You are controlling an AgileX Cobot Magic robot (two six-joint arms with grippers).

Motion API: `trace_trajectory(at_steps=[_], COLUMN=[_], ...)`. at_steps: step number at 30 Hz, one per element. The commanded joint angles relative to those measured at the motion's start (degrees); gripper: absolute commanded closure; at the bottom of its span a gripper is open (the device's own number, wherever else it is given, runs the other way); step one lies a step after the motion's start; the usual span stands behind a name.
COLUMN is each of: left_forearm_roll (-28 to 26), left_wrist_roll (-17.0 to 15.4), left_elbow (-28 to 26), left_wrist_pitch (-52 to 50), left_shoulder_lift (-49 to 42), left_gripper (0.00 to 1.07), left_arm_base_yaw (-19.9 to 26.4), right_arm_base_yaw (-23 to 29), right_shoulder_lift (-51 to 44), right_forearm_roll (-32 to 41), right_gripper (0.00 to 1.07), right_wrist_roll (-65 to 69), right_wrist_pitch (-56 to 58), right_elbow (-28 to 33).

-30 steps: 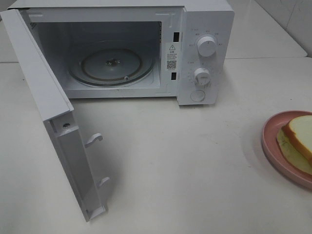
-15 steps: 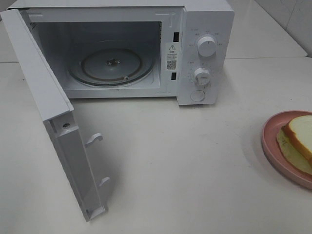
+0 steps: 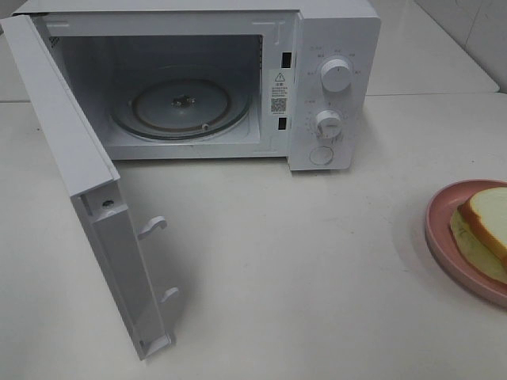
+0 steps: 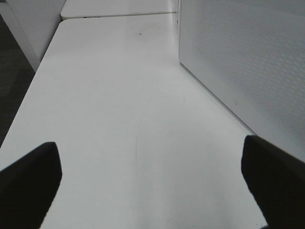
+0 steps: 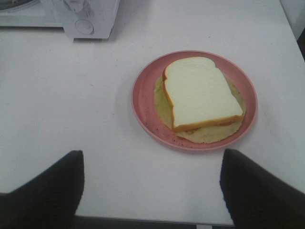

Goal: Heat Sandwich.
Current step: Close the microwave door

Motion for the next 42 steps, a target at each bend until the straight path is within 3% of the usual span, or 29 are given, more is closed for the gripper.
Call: trace_trajectory(at_steps=[1,9,42], left_forearm_roll=[-0.17,-0.17,-0.17], left_wrist_roll=[-0.23,-0.17,-0.17], left_elbow=[0.17,0.17,0.17], left_wrist_pitch=[-0.57,-0.57,-0.57], left_shoulder_lift=[-1.15,-1.15,-1.15], left_gripper=[0.1,0.1,0.1], left_arm_base_yaw=[0.34,0.34,0.34], right_arm_base_yaw=[-3.04,-7.85,-7.91], right_shoulder_lift=[-1.78,-5.04,-5.04], right_forearm_roll=[0.52,0.97,0.97], right_gripper=[0.31,0.32,0.32], right_wrist_roll=[-0.06,-0.4,-0.4], right_wrist_pitch=[-1.83,-4.41,-4.41], right_elbow=[0.92,2.29,2.29])
